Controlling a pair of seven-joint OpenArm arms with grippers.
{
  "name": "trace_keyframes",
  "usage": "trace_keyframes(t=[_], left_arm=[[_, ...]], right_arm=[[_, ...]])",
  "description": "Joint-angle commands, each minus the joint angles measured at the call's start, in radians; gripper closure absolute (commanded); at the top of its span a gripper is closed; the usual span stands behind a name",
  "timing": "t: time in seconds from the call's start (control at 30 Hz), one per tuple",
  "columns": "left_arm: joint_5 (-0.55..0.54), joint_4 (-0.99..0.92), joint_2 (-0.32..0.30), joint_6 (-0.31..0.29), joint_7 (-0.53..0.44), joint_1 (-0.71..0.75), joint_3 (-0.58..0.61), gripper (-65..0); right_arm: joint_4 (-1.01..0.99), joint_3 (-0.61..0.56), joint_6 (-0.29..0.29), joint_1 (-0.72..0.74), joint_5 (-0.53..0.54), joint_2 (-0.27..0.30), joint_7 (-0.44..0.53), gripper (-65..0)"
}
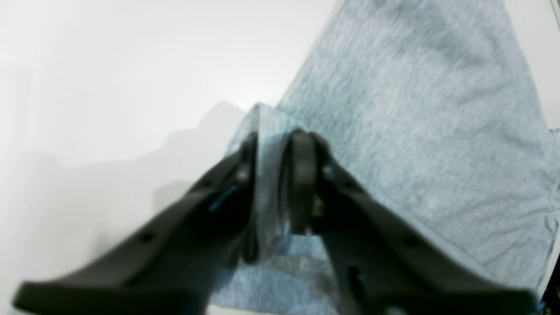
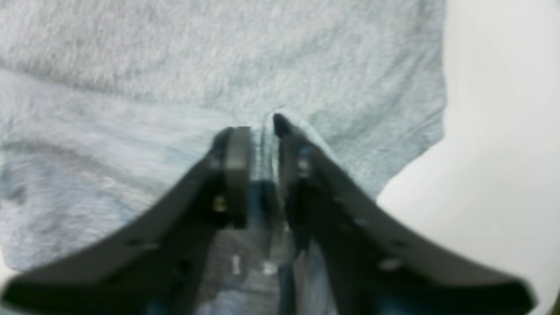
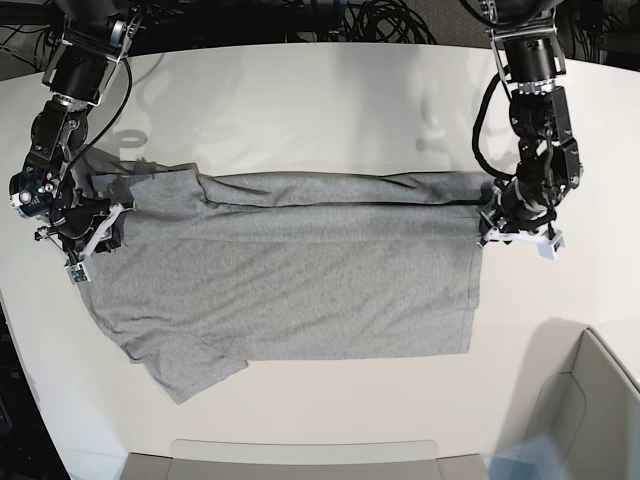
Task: Fold the T-shirt properly
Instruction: 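Lift the shoulder edge with both grippers and fold it over the shirt body, then lay the folded edge down and open both grippers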
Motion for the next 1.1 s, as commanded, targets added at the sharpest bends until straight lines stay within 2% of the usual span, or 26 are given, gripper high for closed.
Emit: trace_keyframes(t=[0.0,0.07,0.2,0.3,0.47,0.6,0.73,0.9,1.07], left_arm=[[-0.003,0.039,-0.016,-0.003,-0.013,-0.008,-0.002,-15.6],[-0.003,0.066,-0.016,-0.003,-0.009,0.002,-0.002,-15.6],[-0.005,0.103,-0.029,-0.003,0.071,0.003,-0.009,-16.0],[-0.008,0.171,-0.026,-0.009,0.115,0.02,-0.011,-16.0],[-0.009,0.304,-0.026,-0.011,0.123,0.141,-0.006,-16.0],[-0.009,0.316,-0.024,-0.011,0.112,0.203,-0.006,-17.9],[-0.009,0.321,-0.024,-0.011,0.112,0.219,-0.011,-19.0],[-0.006,0.307,-0.029,-0.011,0.112,0.219,-0.003,-19.1],[-0.005,0.186,-0.029,-0.011,0.086,0.189,-0.003,-19.1]], right_arm=[[0.034,0.006,-0.011,0.022,0.02,0.027,0.022,-21.2],[0.071,0.006,-0.011,0.014,0.074,0.03,0.015,-24.6],[0.143,0.008,-0.012,-0.032,0.149,0.068,0.012,-25.0],[0.209,0.034,-0.015,-0.096,0.157,0.082,0.012,-25.0],[0.26,0.195,-0.011,-0.244,0.161,0.068,0.011,-25.0],[0.197,0.207,-0.009,-0.33,0.163,0.074,0.02,-25.0],[0.11,0.207,-0.009,-0.334,0.163,0.099,0.022,-25.0],[0.07,0.203,-0.009,-0.313,0.163,0.099,0.022,-25.0],[0.022,0.203,-0.009,-0.287,0.161,0.102,0.022,-25.0]])
